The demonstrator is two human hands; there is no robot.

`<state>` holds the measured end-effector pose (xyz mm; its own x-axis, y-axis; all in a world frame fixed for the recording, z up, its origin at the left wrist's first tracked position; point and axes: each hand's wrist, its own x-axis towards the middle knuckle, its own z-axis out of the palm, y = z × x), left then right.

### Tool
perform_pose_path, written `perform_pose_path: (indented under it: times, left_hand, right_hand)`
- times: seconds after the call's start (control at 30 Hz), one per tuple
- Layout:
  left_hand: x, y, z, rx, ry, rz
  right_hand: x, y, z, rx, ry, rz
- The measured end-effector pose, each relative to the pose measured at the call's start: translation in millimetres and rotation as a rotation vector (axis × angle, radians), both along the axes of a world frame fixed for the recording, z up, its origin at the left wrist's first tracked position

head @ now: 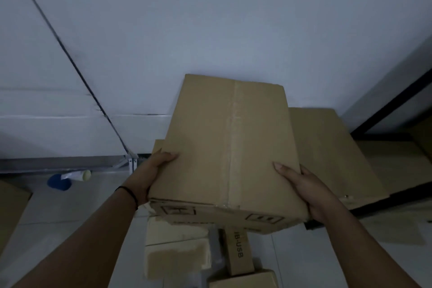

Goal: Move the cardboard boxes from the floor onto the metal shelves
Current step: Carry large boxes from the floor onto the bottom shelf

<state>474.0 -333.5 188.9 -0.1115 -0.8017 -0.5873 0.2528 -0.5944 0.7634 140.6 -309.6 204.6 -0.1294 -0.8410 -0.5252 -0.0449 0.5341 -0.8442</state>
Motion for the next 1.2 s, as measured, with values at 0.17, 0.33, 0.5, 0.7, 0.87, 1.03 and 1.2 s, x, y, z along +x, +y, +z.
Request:
perform_pose_path:
  times: [0.17,0.33,0.5,0.7,0.87,1.03,1.2]
  left_hand:
    - [9,42,59,-0.098,0.074,0.089]
    - [6,99,109,-0.244,0.08,0.131]
    - [-3,158,158,-0.318,0.163,0.131]
    - [-15,211,213,-0.399,0.213,0.084]
    - [-26,220,239,-0.473,0.236,-0.011]
    - [-41,214,254,-0.51,0.24,-0.138]
    - [-55,208,261,-0.513,0.263,-0.282]
  right_hand:
    - [7,43,61,-0.069,-0.166,0.001]
    - [6,99,114,-0.105,-0.34,-0.025]
    - [-6,159,155,-0.217,-0.42,-0.015]
    - [-17,228,203,-0.318,-0.437,-0.022]
    - [-27,268,229,-0.398,-0.432,-0.093]
    - [-29,305,245,-0.474,-0.436,-0.235]
    - [-25,347,250,-0.535,-0.4,-0.402]
